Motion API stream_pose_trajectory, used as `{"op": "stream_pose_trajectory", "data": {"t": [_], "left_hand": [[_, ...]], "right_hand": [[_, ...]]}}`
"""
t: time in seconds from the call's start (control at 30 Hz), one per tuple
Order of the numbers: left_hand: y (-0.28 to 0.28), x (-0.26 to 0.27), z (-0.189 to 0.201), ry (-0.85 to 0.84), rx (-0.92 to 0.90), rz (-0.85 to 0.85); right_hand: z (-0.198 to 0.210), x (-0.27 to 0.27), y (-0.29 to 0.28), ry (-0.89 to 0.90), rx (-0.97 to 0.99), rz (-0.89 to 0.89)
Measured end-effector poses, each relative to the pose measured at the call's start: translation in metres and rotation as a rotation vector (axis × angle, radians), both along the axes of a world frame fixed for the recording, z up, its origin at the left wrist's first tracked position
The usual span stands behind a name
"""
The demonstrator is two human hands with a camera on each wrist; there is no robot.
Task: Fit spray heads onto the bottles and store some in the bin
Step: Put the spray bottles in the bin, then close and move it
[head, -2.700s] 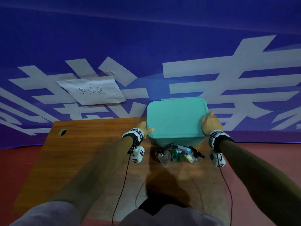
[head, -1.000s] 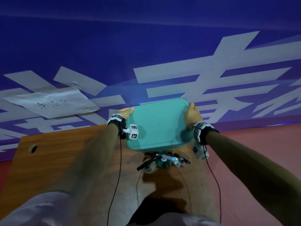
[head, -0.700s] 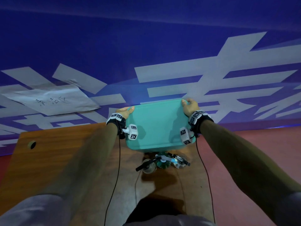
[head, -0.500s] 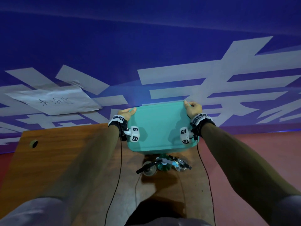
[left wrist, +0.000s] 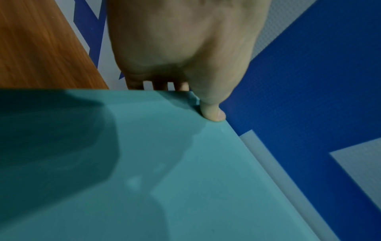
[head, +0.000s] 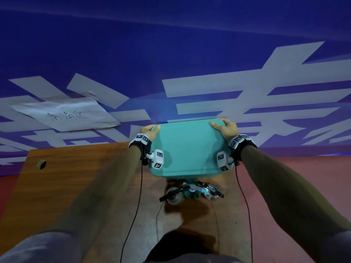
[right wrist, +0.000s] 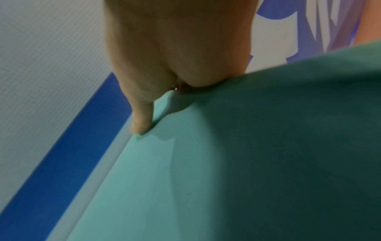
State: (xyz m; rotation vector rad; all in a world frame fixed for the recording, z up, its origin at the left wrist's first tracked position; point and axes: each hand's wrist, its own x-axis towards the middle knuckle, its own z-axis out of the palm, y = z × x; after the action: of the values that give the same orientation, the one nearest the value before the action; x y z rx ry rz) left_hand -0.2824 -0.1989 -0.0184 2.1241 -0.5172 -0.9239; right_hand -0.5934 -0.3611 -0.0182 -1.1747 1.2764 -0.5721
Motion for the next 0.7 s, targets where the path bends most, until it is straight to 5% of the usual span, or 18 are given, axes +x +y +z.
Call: {"op": "stream_pose_trajectory", "data": {"t": [0.1,0.43,0.7], "left_hand": [[-0.001,-0.001,-0.001,-0.01,-0.006,-0.005],[-0.003,-0.005,0.006,-0.044,0.021,-0.03],[-0.005,-0.005,0.008,0.159,0.071,-0.019]], "right_hand": [[0.003,0.001,0.0,-0.018,0.026,0.006],[0.008,0.015,0.0,0.346,-0.181,0.108],[0.0,0.011,0.005,0.27,-0.101,0.014]]}}
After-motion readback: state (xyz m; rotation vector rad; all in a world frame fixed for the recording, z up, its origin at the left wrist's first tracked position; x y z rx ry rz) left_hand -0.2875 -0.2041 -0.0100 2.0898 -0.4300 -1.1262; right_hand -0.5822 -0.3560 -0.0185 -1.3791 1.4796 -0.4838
